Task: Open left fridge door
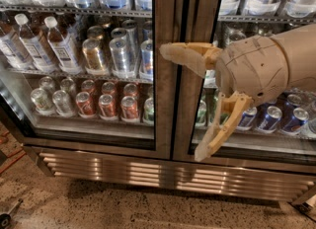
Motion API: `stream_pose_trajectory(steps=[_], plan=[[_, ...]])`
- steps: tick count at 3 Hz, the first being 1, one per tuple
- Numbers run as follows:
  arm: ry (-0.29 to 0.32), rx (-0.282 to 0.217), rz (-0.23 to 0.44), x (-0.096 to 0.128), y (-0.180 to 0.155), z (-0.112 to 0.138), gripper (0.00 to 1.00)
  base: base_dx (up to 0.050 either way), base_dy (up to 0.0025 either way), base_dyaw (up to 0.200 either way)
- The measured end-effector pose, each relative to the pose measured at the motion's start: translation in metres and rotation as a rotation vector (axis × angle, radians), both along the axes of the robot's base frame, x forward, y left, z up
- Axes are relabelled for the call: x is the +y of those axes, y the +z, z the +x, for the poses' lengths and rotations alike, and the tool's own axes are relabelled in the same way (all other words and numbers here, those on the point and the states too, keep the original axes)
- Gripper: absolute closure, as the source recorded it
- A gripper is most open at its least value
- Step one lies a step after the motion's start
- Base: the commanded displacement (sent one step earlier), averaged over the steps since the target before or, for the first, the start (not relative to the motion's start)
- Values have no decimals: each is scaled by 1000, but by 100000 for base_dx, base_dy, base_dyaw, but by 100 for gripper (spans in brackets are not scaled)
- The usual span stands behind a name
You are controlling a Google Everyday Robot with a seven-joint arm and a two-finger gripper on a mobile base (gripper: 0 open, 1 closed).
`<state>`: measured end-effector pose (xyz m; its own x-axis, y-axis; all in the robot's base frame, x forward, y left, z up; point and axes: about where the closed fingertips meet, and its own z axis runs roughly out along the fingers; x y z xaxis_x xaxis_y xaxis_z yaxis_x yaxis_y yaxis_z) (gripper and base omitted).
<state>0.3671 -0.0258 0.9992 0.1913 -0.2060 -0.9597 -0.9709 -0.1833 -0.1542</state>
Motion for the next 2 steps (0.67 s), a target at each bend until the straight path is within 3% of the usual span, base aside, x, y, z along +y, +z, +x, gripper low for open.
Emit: stream_pose_trajectory(steps=[1,2], plan=[[-59,12,72,-4,3,9,0,0,0,0],[-144,-8,106,-10,8,15,0,0,0,0]])
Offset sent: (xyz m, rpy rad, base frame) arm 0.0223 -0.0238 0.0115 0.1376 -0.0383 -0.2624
